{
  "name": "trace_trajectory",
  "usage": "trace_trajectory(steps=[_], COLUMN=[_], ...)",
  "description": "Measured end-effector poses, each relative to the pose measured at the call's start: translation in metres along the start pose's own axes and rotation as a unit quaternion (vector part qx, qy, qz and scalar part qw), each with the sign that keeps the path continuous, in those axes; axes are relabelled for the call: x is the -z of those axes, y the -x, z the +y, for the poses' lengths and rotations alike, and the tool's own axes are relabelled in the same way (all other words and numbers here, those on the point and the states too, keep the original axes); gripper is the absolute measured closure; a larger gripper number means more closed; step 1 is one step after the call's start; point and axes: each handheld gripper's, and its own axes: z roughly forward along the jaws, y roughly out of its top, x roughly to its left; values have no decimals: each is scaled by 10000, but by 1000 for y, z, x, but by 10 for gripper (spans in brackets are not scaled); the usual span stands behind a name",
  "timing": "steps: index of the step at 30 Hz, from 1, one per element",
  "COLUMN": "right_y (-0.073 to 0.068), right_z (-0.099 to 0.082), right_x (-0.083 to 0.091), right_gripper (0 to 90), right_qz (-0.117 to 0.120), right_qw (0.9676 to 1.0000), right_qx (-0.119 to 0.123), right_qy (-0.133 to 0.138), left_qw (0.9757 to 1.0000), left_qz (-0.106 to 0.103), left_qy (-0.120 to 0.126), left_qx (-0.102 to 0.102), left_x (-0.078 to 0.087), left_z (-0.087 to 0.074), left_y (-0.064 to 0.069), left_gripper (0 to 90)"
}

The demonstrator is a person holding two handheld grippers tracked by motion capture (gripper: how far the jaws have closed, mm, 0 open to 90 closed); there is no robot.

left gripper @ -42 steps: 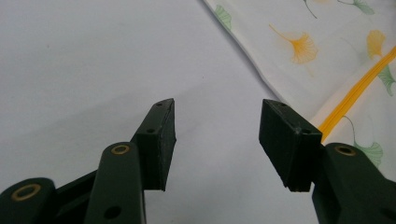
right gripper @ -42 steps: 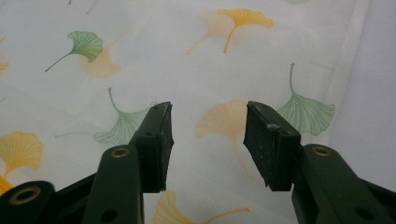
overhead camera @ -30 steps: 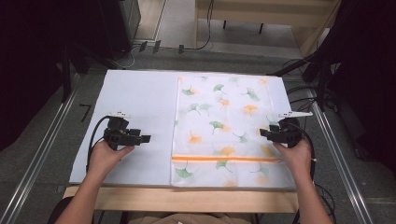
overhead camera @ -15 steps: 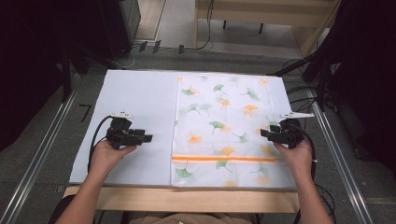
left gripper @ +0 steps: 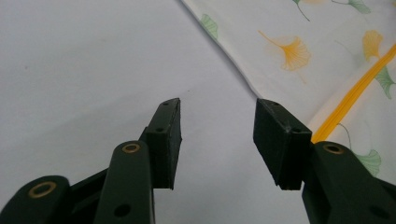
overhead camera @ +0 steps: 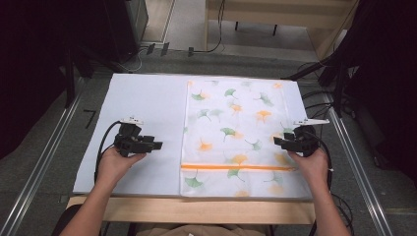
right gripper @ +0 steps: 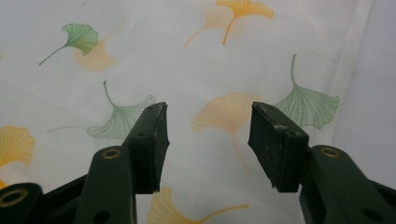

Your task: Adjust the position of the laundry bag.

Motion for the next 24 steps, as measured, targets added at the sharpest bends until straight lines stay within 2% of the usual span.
trace_trajectory(steps=[5,8,10,12,15,20,24], right_y=[1,1,2,3,6,10,13], right_z=[0,0,0,-1,-1,-1,0], right_x=[1,1,0,0,0,-2,-4], right_gripper=[497,501,500,501,498,492,486], right_qz=[8,21,17,0,-11,-29,-82], right_qw=[10000,10000,10000,10000,10000,10000,10000], right_qx=[-29,-37,-49,-46,-41,-60,-45], right_qy=[27,31,18,3,7,16,-6], left_qw=[10000,10000,9999,9999,9998,9996,9989], left_qz=[-35,-24,-103,-109,-110,-234,-311], left_qy=[-12,-4,-39,-70,-118,-141,-287], left_qx=[-21,-16,103,72,-109,-117,-204], left_x=[-1,-1,-2,-4,-9,-15,-23], left_z=[1,2,2,3,2,1,-2], left_y=[5,5,5,7,16,24,33], left_gripper=[545,514,494,498,510,511,512])
